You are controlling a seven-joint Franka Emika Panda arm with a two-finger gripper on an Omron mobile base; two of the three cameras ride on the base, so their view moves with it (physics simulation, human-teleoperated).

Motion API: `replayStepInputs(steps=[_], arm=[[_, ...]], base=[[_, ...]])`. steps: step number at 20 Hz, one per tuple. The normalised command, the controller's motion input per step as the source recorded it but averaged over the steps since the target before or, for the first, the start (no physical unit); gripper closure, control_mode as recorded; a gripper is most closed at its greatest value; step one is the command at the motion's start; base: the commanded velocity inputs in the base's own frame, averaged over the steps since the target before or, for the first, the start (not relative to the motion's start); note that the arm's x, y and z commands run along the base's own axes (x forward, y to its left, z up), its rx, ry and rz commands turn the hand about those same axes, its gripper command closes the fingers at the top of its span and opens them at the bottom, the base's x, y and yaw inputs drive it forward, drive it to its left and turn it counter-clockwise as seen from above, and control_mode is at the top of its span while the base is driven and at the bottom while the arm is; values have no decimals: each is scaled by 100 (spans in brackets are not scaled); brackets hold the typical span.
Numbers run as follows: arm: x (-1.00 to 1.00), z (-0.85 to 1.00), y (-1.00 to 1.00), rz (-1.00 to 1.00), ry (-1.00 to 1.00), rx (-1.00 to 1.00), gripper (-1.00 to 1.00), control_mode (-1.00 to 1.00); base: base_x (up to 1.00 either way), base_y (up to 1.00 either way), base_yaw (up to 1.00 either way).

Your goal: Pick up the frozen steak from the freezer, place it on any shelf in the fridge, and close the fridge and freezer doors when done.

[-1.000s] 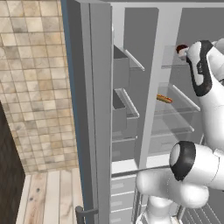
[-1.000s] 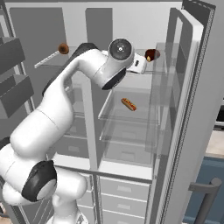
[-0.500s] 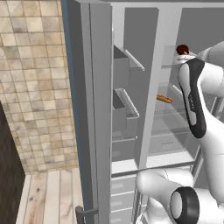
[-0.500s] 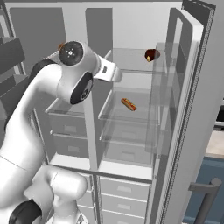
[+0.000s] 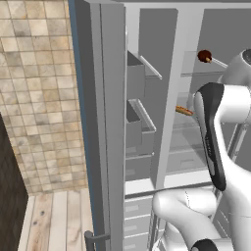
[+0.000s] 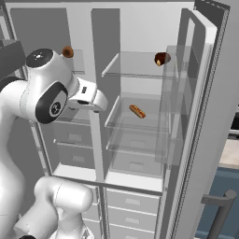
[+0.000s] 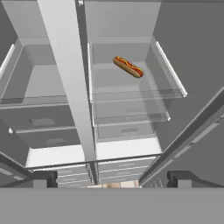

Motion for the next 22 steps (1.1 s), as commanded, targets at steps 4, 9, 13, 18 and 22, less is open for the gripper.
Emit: replayStepInputs(steps=[4,9,13,18,22], arm=[[-33,-89,39,17,0,5,-100,-100],[-1,-38,40,16,0,12,-100,-100],[0,0,9,1,0,-1,-100,-100],[0,0,-14,1,0,0,-100,-100],[-3,0,-30,0,1,0,-100,-100]], base=[[0,0,0],[0,0,0],[0,0,0],[0,0,0],[0,0,0]])
